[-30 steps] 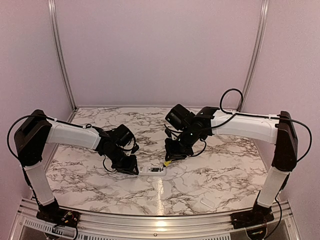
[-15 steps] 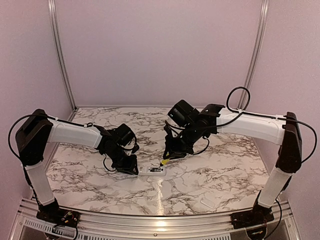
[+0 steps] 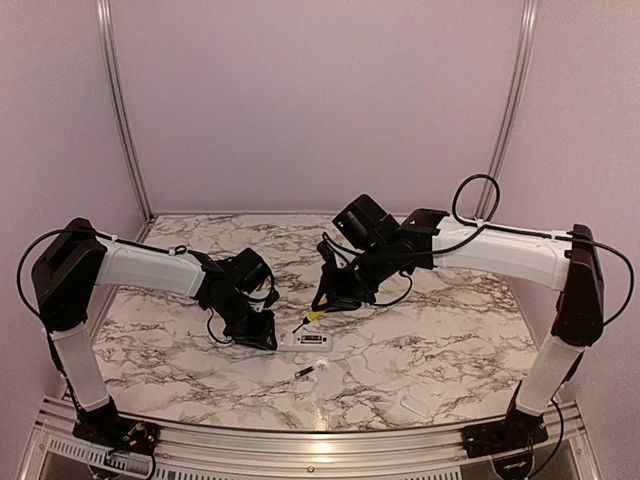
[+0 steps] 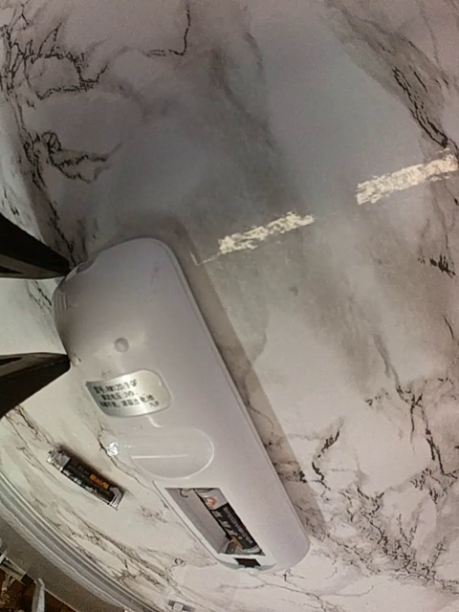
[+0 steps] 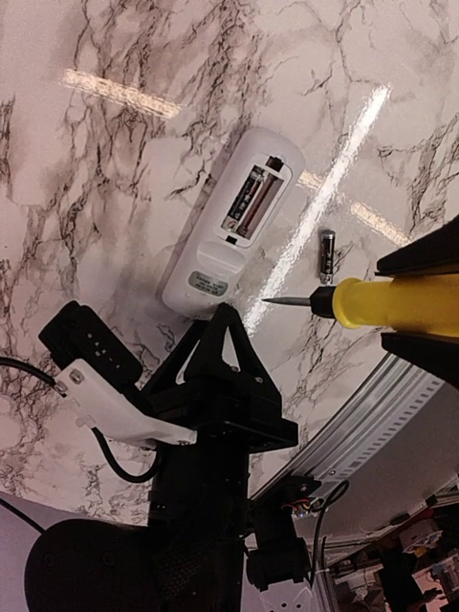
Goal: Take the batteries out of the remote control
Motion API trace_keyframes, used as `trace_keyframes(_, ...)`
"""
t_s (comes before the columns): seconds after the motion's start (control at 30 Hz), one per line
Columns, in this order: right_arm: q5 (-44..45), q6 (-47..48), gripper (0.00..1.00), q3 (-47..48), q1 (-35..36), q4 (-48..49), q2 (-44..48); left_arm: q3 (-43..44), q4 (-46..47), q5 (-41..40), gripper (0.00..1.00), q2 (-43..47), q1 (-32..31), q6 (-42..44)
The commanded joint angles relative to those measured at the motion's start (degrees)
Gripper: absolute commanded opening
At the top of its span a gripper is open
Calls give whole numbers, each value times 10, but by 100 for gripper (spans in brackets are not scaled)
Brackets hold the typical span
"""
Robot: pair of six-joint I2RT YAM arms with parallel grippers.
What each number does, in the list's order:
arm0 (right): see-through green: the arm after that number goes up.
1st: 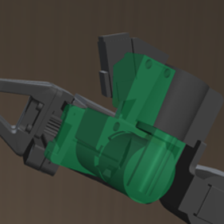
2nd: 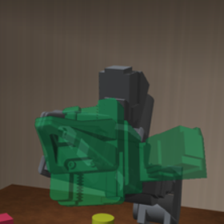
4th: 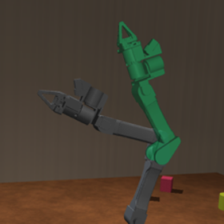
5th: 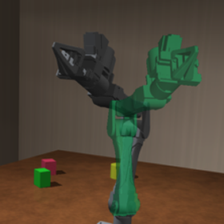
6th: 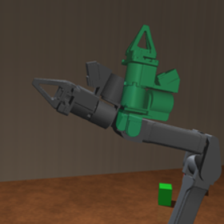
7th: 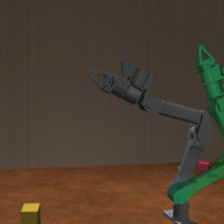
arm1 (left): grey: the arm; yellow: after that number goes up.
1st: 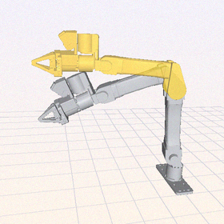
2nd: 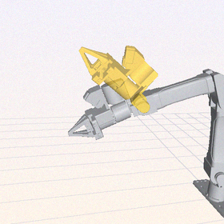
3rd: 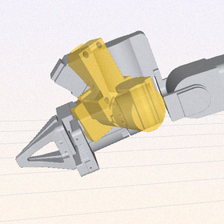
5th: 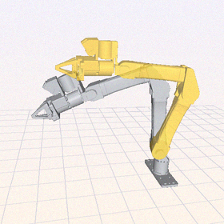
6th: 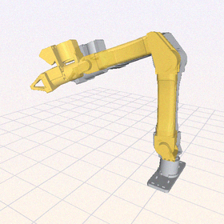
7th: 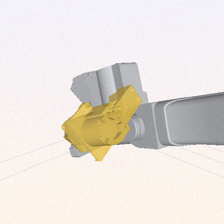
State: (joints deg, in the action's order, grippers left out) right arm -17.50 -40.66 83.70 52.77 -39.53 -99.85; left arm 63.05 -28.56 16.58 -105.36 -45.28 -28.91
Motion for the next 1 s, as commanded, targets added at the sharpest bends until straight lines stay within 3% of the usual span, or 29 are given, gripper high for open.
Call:
trace_keyframes(0.0, -1, -4, 0, 9, 5, 9, 5, 4, 1, -16, 28, -24, -5, 5)
trace_keyframes(0.27, 3, -6, 0, 9, 4, 8, 9, 1, 6, -13, 29, -17, -5, 3)
trace_keyframes(0.43, 11, -6, 0, 9, 5, 3, 16, -1, 6, -7, 36, -1, -5, 5)
trace_keyframes(0.6, 20, -8, 0, 9, 5, -1, 24, 0, 4, -3, 52, 21, -5, 10)
trace_keyframes(0.8, 38, -8, 0, 16, 5, -17, 38, 21, -25, 1, 83, 38, -4, 42)
trace_keyframes(0.97, 59, -14, 0, 7, 5, -24, 61, 40, -52, -23, 93, 66, -3, 80)
